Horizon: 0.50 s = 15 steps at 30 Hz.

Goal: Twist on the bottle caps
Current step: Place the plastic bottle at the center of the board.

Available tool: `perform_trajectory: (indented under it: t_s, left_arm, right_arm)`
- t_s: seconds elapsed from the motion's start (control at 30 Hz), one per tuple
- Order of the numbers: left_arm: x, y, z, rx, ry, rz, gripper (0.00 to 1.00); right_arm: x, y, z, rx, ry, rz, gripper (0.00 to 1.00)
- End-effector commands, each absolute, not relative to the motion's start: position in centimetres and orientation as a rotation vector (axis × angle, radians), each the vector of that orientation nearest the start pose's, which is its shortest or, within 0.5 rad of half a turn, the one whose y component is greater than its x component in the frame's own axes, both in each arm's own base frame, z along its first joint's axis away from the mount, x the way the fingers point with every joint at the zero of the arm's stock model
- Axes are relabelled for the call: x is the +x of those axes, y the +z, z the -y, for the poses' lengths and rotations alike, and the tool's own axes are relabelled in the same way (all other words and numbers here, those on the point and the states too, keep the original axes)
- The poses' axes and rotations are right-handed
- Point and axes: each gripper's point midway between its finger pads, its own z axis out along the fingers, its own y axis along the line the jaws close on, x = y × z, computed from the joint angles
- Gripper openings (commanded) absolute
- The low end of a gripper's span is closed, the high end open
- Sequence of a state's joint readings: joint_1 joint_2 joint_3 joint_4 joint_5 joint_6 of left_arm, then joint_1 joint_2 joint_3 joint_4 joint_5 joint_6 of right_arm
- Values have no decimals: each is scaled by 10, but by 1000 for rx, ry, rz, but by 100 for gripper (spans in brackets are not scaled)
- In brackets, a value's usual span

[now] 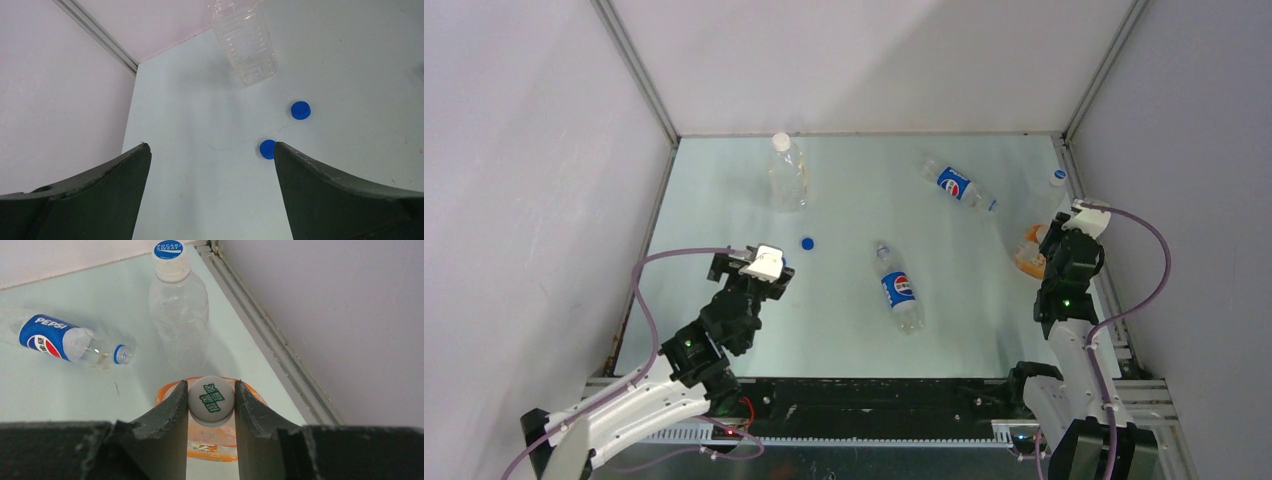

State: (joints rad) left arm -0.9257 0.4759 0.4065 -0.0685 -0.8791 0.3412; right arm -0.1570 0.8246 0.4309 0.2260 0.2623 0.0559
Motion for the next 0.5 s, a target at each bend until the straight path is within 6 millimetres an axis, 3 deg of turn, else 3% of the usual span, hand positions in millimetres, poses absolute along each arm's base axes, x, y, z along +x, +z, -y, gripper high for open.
perform_trajectory:
  t_s: [0.0,0.23,0.47]
  left_arm:
    - [239,223,77,376,280,-1593,100]
    - [240,221,78,380,272,-1597,100]
    - [239,222,79,378,257,-1591,100]
  right_arm:
    - [315,186,91,319,-315,-1714,23]
    - [314,180,83,255,-298,-1749,39]
    - [313,183,80,226,-292,-1746,45]
